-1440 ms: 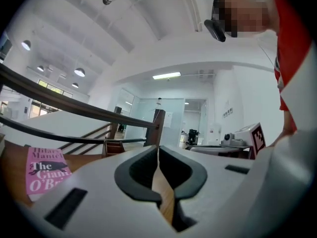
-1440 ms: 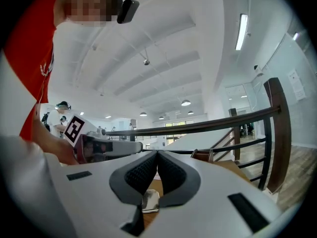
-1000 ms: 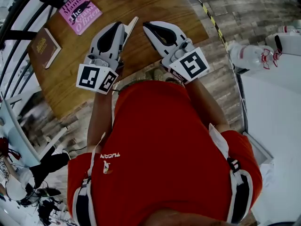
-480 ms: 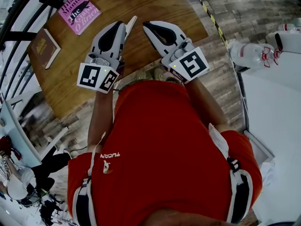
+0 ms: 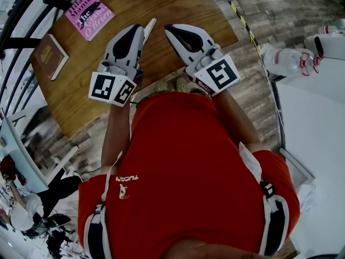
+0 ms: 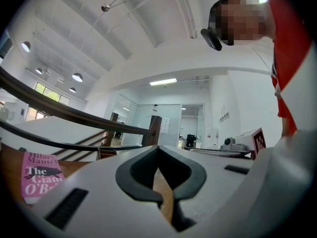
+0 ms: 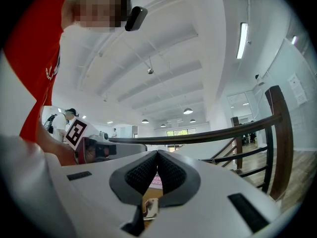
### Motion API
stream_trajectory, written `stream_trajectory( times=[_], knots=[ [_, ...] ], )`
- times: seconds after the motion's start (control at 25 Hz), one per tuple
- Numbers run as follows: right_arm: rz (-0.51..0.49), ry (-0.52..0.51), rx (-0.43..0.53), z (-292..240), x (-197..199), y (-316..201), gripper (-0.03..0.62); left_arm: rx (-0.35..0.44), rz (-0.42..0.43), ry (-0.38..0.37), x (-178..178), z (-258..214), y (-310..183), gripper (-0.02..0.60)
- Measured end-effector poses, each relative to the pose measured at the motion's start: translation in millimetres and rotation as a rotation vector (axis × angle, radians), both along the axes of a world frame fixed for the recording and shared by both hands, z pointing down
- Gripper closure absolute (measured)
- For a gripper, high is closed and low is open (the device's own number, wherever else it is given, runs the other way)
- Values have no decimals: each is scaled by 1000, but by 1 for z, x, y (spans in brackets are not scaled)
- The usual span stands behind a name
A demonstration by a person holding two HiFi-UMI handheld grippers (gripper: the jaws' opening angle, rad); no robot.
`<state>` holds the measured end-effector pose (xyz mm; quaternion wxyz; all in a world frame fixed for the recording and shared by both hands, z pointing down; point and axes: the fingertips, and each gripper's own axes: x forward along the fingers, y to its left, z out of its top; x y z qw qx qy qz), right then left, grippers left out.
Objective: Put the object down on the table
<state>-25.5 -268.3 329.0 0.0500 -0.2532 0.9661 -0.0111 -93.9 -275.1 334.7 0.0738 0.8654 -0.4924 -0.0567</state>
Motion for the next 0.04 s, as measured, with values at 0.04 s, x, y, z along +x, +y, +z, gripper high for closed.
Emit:
stream_trajectory(
  times=[0.04],
  knots=[
    [1, 0, -2, 1, 0, 0, 569, -1, -2, 1, -1, 1, 0, 572]
  ],
)
